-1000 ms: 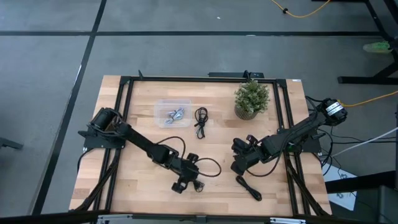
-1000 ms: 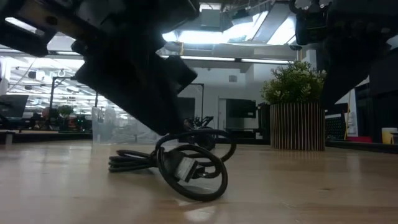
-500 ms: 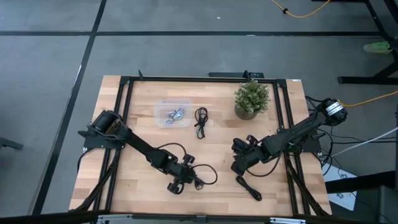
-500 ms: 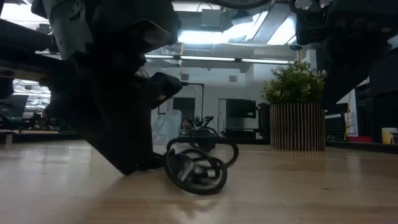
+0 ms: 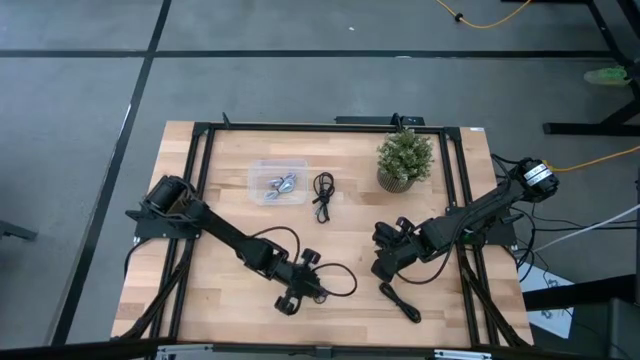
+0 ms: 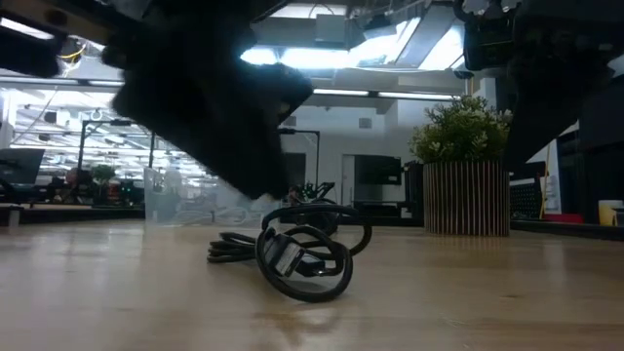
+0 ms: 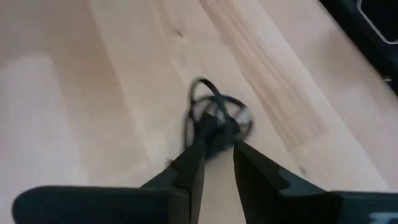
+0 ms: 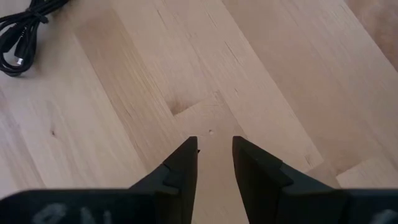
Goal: Pick and place USB-C Cables
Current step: Put the bottom left black USB cable into the transparent bin, then put the bottom black USB cable into the transparent bin
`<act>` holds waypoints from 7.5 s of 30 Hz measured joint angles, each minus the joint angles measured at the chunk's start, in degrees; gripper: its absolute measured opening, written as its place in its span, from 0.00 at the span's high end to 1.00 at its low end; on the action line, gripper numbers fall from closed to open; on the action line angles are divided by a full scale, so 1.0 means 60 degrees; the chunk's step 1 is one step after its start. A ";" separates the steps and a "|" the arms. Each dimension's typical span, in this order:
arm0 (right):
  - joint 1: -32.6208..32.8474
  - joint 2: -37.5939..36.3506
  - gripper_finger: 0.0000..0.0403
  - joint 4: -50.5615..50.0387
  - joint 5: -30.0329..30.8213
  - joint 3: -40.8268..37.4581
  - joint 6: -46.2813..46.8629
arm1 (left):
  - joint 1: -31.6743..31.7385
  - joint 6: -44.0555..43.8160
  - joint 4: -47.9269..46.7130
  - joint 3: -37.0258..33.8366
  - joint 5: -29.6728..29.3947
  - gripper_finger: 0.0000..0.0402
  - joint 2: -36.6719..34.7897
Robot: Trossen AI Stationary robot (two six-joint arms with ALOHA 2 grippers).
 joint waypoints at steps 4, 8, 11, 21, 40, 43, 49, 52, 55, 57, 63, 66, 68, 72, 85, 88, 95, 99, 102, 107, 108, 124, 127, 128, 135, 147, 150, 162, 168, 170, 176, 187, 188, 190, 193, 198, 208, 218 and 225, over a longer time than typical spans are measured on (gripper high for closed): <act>0.0002 0.0000 0.74 -0.0005 -0.0004 0.0000 -0.0002 | 0.0043 0.0732 -0.0139 0.0035 -0.0198 0.80 0.0037; 0.0002 0.0000 0.74 -0.0015 -0.0002 0.0000 -0.0006 | 0.0085 0.0865 -0.0654 0.0035 -0.0217 0.80 0.0044; 0.0001 0.0000 0.74 -0.0023 0.0000 0.0000 -0.0009 | 0.0120 0.1331 -0.0865 0.0028 -0.0567 0.80 0.0047; 0.0002 0.0000 0.74 -0.0027 -0.0002 0.0000 -0.0010 | 0.0575 0.1746 -0.0815 -0.0341 -0.0138 0.80 0.0047; -0.0001 0.0000 0.74 -0.0036 0.0000 0.0000 -0.0042 | 0.0644 0.0701 -0.1040 -0.0355 0.0340 0.80 0.0729; 0.0002 0.0000 0.74 -0.0035 0.0000 0.0000 -0.0042 | 0.0644 0.0694 -0.1081 -0.0348 0.0354 0.80 0.0782; 0.0002 0.0000 0.74 -0.0031 0.0000 0.0000 -0.0042 | 0.0644 0.0131 -0.1082 -0.0347 0.0343 0.89 0.0805; 0.0001 0.0000 0.74 -0.0031 0.0000 0.0000 -0.0042 | 0.0630 -0.0554 -0.1069 -0.0358 0.0169 0.98 0.0794; 0.0001 0.0000 0.74 -0.0031 -0.0001 0.0000 -0.0041 | 0.0662 -0.1019 -0.1025 -0.0335 0.0042 0.99 0.0786; -0.0002 0.0000 0.74 -0.0031 -0.0004 0.0000 -0.0031 | 0.0718 -0.1085 -0.1102 -0.0220 0.0013 0.99 0.0695; 0.0002 0.0000 0.74 -0.0015 -0.0061 0.0000 0.0006 | 0.1083 -0.0982 -0.1944 0.0713 -0.0778 1.00 0.0218; -0.0002 -0.0004 0.74 0.0041 -0.0077 0.0000 0.0013 | 0.1337 -0.0989 -0.2983 0.1401 -0.1343 1.00 -0.0408; 0.0002 -0.0004 0.74 0.0014 -0.0077 -0.0004 0.0009 | 0.1558 -0.0890 -0.3702 0.1801 -0.1560 1.00 -0.0719; 0.0002 -0.0004 0.74 0.0037 -0.0078 -0.0004 0.0005 | 0.2191 -0.0456 -0.5017 0.2409 -0.2093 1.00 -0.1469; -0.0001 -0.0004 0.74 0.0047 0.0000 -0.0004 -0.0014 | 0.5329 0.0034 -0.6777 0.2574 -0.3524 1.00 -0.3430; 0.0002 -0.0004 0.74 0.0064 0.0000 -0.0004 -0.0035 | 0.6094 0.0023 -0.7030 0.2574 -0.3508 1.00 -0.3461; 0.0001 -0.0004 0.74 0.0049 0.0004 -0.0004 -0.0042 | 0.7264 -0.0070 -0.8134 0.2574 -0.2912 1.00 -0.3377; 0.0000 -0.0004 0.74 0.0046 0.0011 -0.0004 -0.0146 | 0.7563 -0.0417 -0.9003 0.2574 -0.2862 1.00 -0.3388; 0.0001 -0.0004 0.74 0.0079 0.0018 -0.0004 -0.0289 | 0.7697 -0.0568 -0.9370 0.2470 -0.2839 1.00 -0.3391; -0.0001 -0.0004 0.74 0.0078 0.0025 -0.0004 -0.0293 | 0.7784 -0.1038 -0.9469 0.1717 -0.2667 1.00 -0.3391; 0.0002 -0.0004 0.74 0.0082 0.0025 -0.0004 -0.0293 | 0.7816 -0.1055 -0.9443 0.1513 -0.2562 1.00 -0.3391; -0.0001 -0.0004 0.74 0.0082 0.0015 -0.0004 -0.0293 | 0.7832 -0.0005 -0.6181 -0.1564 -0.2308 1.00 -0.3388; 0.0001 -0.0004 0.74 0.0082 0.0015 -0.0004 -0.0293 | 0.7832 0.0026 -0.5619 -0.1757 -0.2362 0.98 -0.3388; 0.0001 -0.0004 0.74 0.0082 0.0015 -0.0004 -0.0293 | 0.7832 0.0024 -0.5494 -0.1768 -0.2376 0.96 -0.3388; -0.0001 -0.0004 0.74 0.0082 0.0011 -0.0004 -0.0293 | 0.7824 0.0031 -0.5032 -0.1768 -0.2389 0.90 -0.3388; 0.0002 -0.0004 0.74 0.0086 0.0008 -0.0004 -0.0390 | 0.6998 -0.1028 -0.4348 -0.1768 -0.1987 0.89 -0.3388; 0.0002 -0.0004 0.74 0.0086 0.0007 -0.0004 -0.0542 | 0.6374 -0.1008 -0.3214 -0.1768 -0.1837 0.89 -0.3428; -0.0002 -0.0004 0.74 0.0144 0.0945 -0.0004 -0.0546 | 0.3632 0.0169 0.3205 -0.1761 -0.1801 0.89 -0.3576; 0.0001 -0.0004 0.74 0.0120 -0.0746 -0.0004 -0.0161 | 0.2554 -0.0042 0.4664 -0.1756 -0.1799 0.89 -0.3537; 0.0018 -0.0004 0.74 0.0129 -0.1086 -0.0004 0.0450 | 0.2261 -0.0047 0.4751 -0.1764 -0.1796 0.89 -0.3520; 0.0666 -0.0004 0.74 0.0126 -0.1246 -0.0004 0.1444 | 0.1700 -0.0049 0.5018 -0.1764 -0.1807 0.89 -0.3523; 0.3065 0.0046 0.74 0.0124 -0.1699 -0.0004 0.5113 | 0.1486 -0.0050 0.5035 -0.1764 -0.1828 0.89 -0.3523; 0.3236 0.0047 0.74 0.0122 -0.1862 -0.0004 0.5543 | 0.1486 -0.0049 0.5031 -0.1764 -0.1828 0.89 -0.3523; 0.3533 0.0069 0.74 0.0182 -0.2087 -0.0004 0.6486 | 0.1486 -0.0052 0.4978 -0.1764 -0.1828 0.89 -0.3523; 0.3966 0.0087 0.74 0.0214 -0.2420 -0.0004 0.7896 | 0.1486 -0.0048 0.4833 -0.1764 -0.1832 0.89 -0.3523; 0.4579 0.0112 0.74 0.0201 -0.3524 0.0000 0.9901 | 0.1486 -0.0046 0.4786 -0.1764 -0.1845 0.89 -0.3523; 0.5058 0.1046 0.74 -0.0156 -0.4178 0.0000 1.2038 | 0.1501 -0.0046 0.4785 -0.1764 -0.1850 0.89 -0.3523; 0.4302 0.2263 0.74 0.1232 -0.4507 0.0000 1.1611 | 0.1504 0.0036 0.4734 -0.1764 -0.1857 0.89 -0.3524; 0.2890 0.2508 0.74 0.2109 -0.4215 0.0022 0.9384 | 0.1504 0.0032 0.4241 -0.1764 -0.1856 0.89 -0.3523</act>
